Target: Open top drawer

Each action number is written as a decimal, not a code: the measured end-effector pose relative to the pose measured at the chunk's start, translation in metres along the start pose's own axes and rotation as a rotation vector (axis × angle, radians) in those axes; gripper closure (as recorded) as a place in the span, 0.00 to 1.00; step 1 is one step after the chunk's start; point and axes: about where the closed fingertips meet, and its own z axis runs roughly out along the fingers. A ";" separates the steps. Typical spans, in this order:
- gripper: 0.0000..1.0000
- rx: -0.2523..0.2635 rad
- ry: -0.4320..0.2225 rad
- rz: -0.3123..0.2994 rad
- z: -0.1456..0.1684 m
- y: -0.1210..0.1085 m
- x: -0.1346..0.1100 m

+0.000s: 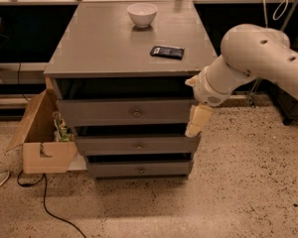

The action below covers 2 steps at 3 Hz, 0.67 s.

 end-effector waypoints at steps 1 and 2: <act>0.00 0.005 -0.008 -0.028 0.026 -0.013 -0.001; 0.00 0.026 -0.005 -0.025 0.052 -0.029 0.006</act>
Offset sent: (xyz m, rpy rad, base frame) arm 0.0717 0.0066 -0.0650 -0.0040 -0.0651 -0.0082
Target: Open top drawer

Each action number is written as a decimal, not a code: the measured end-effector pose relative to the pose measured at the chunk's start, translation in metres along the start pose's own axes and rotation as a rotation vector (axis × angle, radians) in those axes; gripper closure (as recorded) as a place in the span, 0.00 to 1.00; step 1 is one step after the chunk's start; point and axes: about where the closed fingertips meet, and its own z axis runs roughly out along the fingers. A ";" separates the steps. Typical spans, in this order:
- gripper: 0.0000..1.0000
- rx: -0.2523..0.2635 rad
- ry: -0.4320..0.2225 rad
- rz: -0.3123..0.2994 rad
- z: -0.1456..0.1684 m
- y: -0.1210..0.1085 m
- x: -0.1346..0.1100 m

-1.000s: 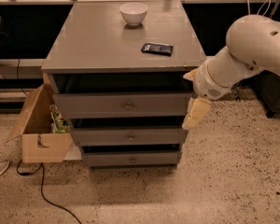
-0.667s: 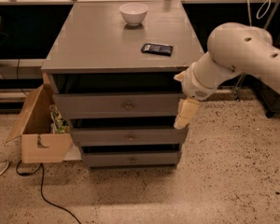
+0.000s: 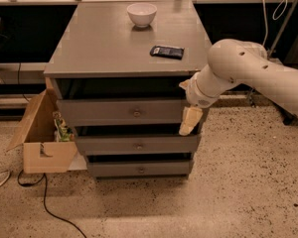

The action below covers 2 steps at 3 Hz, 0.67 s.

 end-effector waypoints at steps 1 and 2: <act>0.00 0.003 0.004 0.022 0.030 -0.019 0.010; 0.00 0.014 0.009 0.051 0.057 -0.034 0.017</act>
Offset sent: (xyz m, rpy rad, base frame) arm 0.0816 0.0000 -0.0715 0.0163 -0.0073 -0.1074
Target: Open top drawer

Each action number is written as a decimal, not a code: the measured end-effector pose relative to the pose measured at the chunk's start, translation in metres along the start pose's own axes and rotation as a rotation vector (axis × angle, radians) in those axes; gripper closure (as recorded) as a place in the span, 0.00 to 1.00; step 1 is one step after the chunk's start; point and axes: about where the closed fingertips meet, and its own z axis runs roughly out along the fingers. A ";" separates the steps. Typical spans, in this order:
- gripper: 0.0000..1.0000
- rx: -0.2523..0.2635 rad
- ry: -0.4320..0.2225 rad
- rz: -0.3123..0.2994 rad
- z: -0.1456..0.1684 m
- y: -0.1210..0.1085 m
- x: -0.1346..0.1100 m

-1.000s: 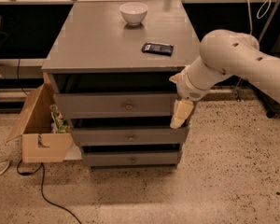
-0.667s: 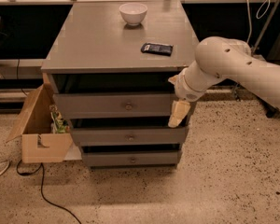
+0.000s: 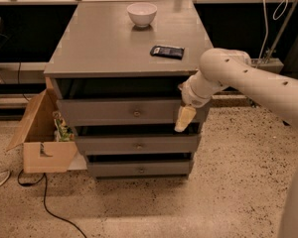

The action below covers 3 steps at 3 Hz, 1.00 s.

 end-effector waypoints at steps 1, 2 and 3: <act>0.00 0.009 0.009 0.026 0.022 -0.011 0.003; 0.00 0.007 0.011 0.051 0.041 -0.015 0.006; 0.10 -0.010 0.002 0.073 0.053 -0.006 0.010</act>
Offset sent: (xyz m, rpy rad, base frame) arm 0.0407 0.0071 -0.0479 0.0136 0.0174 -0.0833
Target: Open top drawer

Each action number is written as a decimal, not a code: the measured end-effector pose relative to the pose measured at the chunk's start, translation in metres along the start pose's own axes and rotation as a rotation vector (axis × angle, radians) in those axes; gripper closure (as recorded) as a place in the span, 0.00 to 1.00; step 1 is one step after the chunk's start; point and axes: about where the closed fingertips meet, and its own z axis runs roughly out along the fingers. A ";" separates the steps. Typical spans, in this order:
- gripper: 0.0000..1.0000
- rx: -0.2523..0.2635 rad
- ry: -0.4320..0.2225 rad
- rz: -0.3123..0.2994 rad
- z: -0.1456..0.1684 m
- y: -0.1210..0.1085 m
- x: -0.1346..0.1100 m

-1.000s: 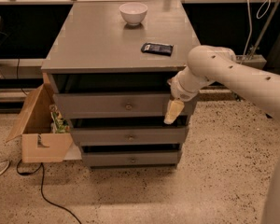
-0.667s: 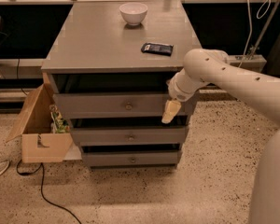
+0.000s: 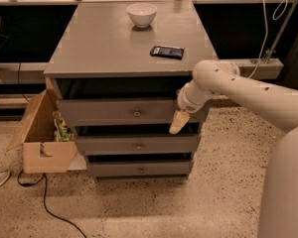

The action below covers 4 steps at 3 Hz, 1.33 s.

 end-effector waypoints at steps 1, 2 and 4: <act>0.33 -0.004 -0.007 0.006 -0.003 0.010 0.005; 0.57 -0.001 -0.020 0.000 -0.014 0.017 0.005; 1.00 -0.001 -0.020 0.000 -0.024 0.015 0.000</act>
Offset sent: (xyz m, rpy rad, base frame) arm -0.0828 -0.0232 0.0433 0.0468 -0.0367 0.0331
